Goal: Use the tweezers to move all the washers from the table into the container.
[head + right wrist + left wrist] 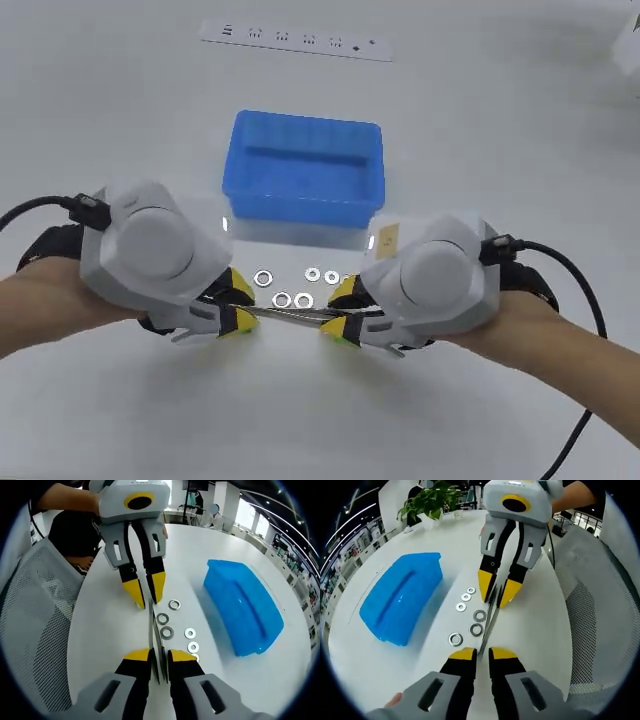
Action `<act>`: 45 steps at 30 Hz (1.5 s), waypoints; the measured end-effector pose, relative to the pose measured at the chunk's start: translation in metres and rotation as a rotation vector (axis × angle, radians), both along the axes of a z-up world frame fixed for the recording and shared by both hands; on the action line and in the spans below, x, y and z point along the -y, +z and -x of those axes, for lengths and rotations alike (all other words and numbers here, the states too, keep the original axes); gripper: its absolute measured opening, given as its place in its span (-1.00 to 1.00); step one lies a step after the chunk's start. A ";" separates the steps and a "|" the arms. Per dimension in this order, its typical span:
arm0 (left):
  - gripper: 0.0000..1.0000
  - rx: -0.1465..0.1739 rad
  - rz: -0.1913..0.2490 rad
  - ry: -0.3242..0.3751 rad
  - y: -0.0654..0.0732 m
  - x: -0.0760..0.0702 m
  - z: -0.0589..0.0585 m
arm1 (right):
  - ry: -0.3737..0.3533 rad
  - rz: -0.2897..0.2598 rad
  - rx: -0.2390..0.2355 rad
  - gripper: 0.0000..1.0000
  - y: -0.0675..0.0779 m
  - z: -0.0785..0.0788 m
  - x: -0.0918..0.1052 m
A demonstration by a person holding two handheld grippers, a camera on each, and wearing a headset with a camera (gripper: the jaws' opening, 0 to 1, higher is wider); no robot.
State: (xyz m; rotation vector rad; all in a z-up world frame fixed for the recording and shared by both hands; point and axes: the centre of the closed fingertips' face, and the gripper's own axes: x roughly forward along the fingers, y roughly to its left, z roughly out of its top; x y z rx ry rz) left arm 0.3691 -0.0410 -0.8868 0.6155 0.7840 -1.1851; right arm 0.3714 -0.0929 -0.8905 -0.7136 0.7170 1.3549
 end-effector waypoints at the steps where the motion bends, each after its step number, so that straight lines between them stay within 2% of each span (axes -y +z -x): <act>1: -0.84 0.014 -0.009 -0.039 0.000 0.001 0.001 | 0.002 0.003 0.000 -0.74 0.000 0.000 0.000; 4: -0.88 0.040 -0.029 -0.098 0.000 0.002 0.003 | 0.009 0.008 0.004 -0.74 0.000 0.000 0.000; 9: -0.89 0.030 -0.026 -0.101 0.000 0.002 0.005 | 0.024 0.011 0.009 -0.77 0.000 0.001 0.000; 12: -0.90 0.038 -0.047 -0.130 -0.001 0.000 0.007 | 0.072 -0.011 0.038 -0.82 0.000 0.005 -0.001; 13: -0.90 0.038 -0.048 -0.132 0.000 0.000 0.007 | 0.079 -0.013 0.035 -0.83 0.000 0.007 -0.001; 14: -0.90 0.038 -0.048 -0.133 0.001 0.000 0.007 | 0.088 -0.014 0.036 -0.83 0.000 0.009 -0.001; 16: -0.89 0.035 -0.034 -0.128 0.007 0.000 0.008 | 0.123 -0.004 0.070 -0.84 0.000 0.012 -0.001; 19: -0.89 0.044 -0.020 -0.123 0.014 0.000 0.010 | 0.121 -0.008 0.084 -0.85 0.002 0.012 0.000; 21: -0.89 0.066 0.006 -0.117 0.025 0.001 0.011 | 0.118 -0.018 0.098 -0.85 0.006 0.012 0.000; 27: -0.89 0.097 0.111 -0.077 0.061 0.010 0.013 | 0.085 -0.082 0.117 -0.85 0.016 0.012 -0.001; 29: -0.89 0.100 0.135 -0.071 0.068 0.013 0.014 | 0.064 -0.107 0.120 -0.85 0.019 0.011 -0.002; 31: -0.91 0.110 0.186 -0.050 0.082 0.019 0.014 | 0.049 -0.146 0.121 -0.85 0.024 0.013 -0.005; 32: -0.91 0.114 0.232 -0.044 0.089 0.026 0.014 | 0.051 -0.185 0.112 -0.85 0.027 0.017 -0.010; 33: -0.91 0.082 0.282 -0.023 0.096 0.034 0.017 | 0.022 -0.253 0.089 -0.85 0.035 0.020 -0.018; 34: -0.91 0.079 0.296 -0.023 0.098 0.037 0.018 | 0.022 -0.254 0.101 -0.85 0.037 0.020 -0.020; 35: -0.91 0.095 0.264 -0.036 0.094 0.037 0.018 | 0.029 -0.232 0.128 -0.85 0.036 0.019 -0.019; 36: -0.91 0.122 0.207 -0.066 0.086 0.035 0.017 | 0.046 -0.230 0.140 -0.85 0.035 0.021 -0.021; 37: -0.91 0.131 0.182 -0.078 0.082 0.035 0.018 | 0.045 -0.234 0.137 -0.85 0.034 0.023 -0.022; 38: -0.91 0.136 0.189 -0.078 0.080 0.038 0.019 | 0.029 -0.242 0.120 -0.85 0.033 0.023 -0.021; 40: -0.91 0.120 0.202 -0.053 0.080 0.038 0.019 | 0.023 -0.231 0.116 -0.85 0.027 0.021 -0.017; 41: -0.91 0.125 0.199 -0.045 0.080 0.036 0.018 | 0.019 -0.233 0.116 -0.85 0.027 0.020 -0.017; 42: -0.90 0.133 0.189 -0.037 0.078 0.032 0.016 | 0.019 -0.236 0.114 -0.85 0.028 0.020 -0.017; 45: -0.80 0.118 0.101 -0.016 0.063 0.010 0.013 | 0.023 -0.235 0.114 -0.85 0.029 0.020 -0.016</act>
